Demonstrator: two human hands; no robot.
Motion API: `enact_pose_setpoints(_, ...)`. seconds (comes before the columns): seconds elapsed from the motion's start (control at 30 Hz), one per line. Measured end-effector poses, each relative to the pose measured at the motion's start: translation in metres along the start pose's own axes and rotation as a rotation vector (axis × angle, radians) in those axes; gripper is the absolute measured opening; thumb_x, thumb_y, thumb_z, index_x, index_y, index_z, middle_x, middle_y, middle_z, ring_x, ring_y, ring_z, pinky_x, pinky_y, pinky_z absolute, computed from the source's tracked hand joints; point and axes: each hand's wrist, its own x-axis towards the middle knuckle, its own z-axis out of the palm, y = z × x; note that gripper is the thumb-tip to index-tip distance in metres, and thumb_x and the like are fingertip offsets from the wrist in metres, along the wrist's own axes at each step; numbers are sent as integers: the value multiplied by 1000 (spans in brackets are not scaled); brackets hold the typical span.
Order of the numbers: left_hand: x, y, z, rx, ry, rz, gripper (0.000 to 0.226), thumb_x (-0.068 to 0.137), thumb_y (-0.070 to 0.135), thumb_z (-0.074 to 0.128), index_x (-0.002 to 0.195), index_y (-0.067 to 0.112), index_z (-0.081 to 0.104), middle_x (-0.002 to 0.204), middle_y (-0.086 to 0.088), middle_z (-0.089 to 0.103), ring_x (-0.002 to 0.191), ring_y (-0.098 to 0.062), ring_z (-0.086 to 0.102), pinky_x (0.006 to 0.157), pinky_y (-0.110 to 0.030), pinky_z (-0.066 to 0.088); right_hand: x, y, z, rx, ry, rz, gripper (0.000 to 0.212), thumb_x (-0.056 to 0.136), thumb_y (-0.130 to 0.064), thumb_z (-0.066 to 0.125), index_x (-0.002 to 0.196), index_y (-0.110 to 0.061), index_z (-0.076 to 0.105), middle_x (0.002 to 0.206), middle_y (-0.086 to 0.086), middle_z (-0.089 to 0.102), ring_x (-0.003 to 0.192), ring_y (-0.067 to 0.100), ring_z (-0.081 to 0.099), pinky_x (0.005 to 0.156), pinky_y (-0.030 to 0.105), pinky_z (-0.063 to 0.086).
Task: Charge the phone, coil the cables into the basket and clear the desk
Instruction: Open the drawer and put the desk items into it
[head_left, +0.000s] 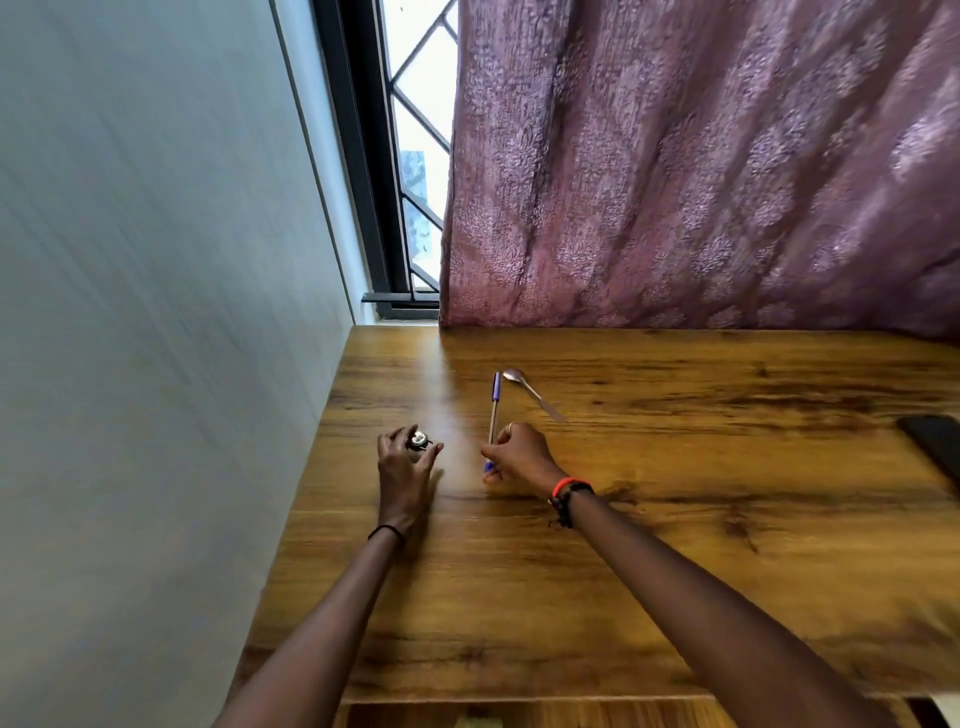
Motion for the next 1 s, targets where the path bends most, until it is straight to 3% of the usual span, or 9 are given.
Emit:
enact_pose_setpoints(0.2, -49, 23, -6, -79, -42, 50, 40, 75, 9, 75, 112, 0, 60, 113, -18, 51, 100, -27, 58, 92, -28, 46, -55, 27, -18, 26, 69, 15, 20, 82, -8, 67, 76, -11, 47, 75, 9, 65, 40, 10, 63, 35, 16, 46)
enact_pose_setpoints(0.33, -82, 36, -8, -101, -94, 81, 38, 75, 8, 76, 110, 3, 61, 112, -14, 51, 101, -26, 57, 92, -34, 49, -90, 54, -35, -61, 121, -8, 20, 82, -13, 67, 73, -14, 49, 66, -1, 63, 44, 7, 63, 41, 19, 46)
enact_pose_setpoints(0.4, -99, 42, -6, -111, -134, 96, 37, 74, 8, 76, 107, 3, 62, 111, -11, 50, 103, -26, 56, 93, -34, 49, -107, 68, -43, -12, 123, 6, 21, 83, -9, 65, 72, -13, 47, 67, 4, 65, 49, 12, 65, 44, 23, 47)
enact_pose_setpoints(0.67, -176, 70, 11, -150, -283, 121, 38, 70, 9, 79, 104, 0, 64, 113, -9, 49, 101, -11, 48, 82, 5, 32, -181, 123, -82, 282, 219, 101, 20, 81, 3, 60, 73, -9, 47, 64, 16, 65, 49, 25, 68, 44, 28, 56)
enact_pose_setpoints(0.83, -225, 89, 28, -155, -423, 112, 42, 75, 18, 76, 113, 8, 61, 117, 1, 43, 102, -6, 46, 78, 9, 31, -215, 155, -114, 329, 198, 117, 16, 86, 3, 56, 79, -7, 45, 65, 20, 61, 44, 22, 66, 40, 27, 54)
enact_pose_setpoints(1.0, -282, 94, 47, -135, -574, 172, 41, 74, 29, 76, 110, 31, 56, 114, 22, 36, 108, 10, 40, 89, 3, 30, -245, 186, -141, 320, 172, 109, 13, 87, 1, 57, 82, -5, 47, 66, 19, 63, 46, 21, 67, 40, 26, 54)
